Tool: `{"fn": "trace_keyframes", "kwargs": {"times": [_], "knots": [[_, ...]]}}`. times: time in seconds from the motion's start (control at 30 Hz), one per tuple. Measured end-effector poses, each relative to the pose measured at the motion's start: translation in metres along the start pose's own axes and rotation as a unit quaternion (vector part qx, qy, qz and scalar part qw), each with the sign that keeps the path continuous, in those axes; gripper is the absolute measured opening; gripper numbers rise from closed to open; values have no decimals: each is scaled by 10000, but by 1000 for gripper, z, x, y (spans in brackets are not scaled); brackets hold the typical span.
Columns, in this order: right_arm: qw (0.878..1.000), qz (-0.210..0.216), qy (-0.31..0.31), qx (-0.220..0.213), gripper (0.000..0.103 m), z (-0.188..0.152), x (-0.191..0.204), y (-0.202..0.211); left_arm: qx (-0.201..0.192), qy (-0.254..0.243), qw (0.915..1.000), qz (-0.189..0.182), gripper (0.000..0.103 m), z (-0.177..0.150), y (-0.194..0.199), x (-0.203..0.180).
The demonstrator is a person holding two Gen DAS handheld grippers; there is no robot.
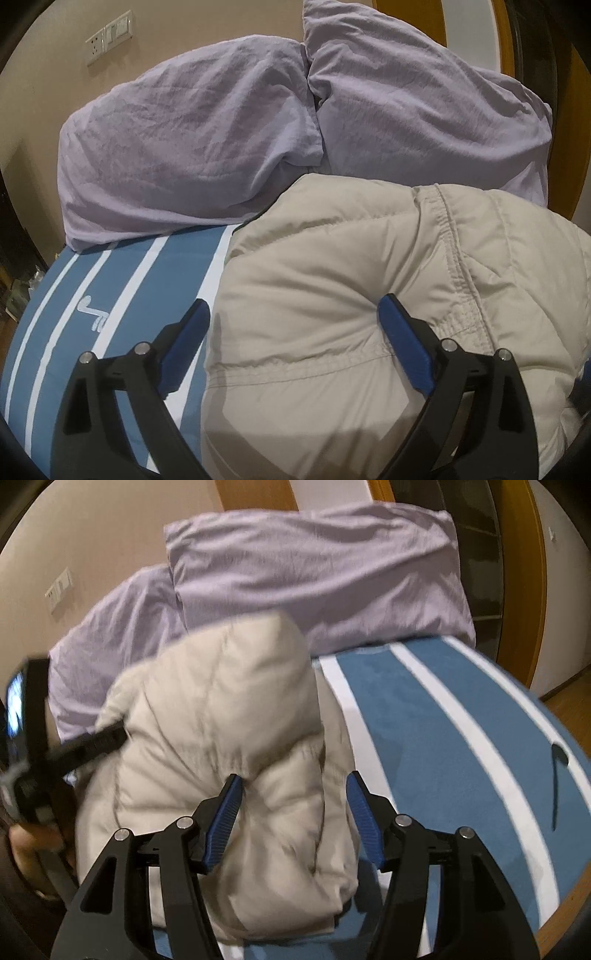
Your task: Fold large clothes
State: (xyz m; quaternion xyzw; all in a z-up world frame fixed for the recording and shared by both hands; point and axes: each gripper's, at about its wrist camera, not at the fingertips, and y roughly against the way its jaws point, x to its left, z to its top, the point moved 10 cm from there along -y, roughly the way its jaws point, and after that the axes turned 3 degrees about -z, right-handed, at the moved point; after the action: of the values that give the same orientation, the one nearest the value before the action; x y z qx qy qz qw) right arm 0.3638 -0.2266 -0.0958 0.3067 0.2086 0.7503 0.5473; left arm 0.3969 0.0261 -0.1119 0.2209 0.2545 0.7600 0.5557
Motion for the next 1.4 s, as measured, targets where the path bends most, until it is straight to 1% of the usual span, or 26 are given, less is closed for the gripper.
{"fn": "trace_keyframes", "kwargs": {"times": [0.13,0.27,0.4,0.53,0.6,0.7,0.87,1.07,1.4], "knots": [[9996,56,32,-264,60,32,11,7,50,95,9998,-147,94,-1,-3,1],[9990,82,173,-406,60,59,30,0,65,150,9996,-235,94,-2,-5,1],[9982,-35,369,-464,60,79,47,-18,67,185,9994,-288,94,-2,-5,1],[9975,-229,439,-503,60,90,46,-34,68,225,9992,-330,94,-2,-6,1],[9975,-322,444,-441,60,89,41,-44,60,236,9991,-352,93,-2,-6,0],[9976,-438,465,-260,60,76,33,-63,40,265,9988,-412,94,-2,-6,-1],[9984,-411,327,-186,61,61,23,-85,6,335,9980,-542,95,-1,-5,-3],[9987,-436,250,-90,61,51,18,-98,-30,326,9980,-549,95,-1,-5,-5],[9980,-545,288,148,62,46,17,-111,-10,292,9984,-475,96,-1,-9,-6]]}}
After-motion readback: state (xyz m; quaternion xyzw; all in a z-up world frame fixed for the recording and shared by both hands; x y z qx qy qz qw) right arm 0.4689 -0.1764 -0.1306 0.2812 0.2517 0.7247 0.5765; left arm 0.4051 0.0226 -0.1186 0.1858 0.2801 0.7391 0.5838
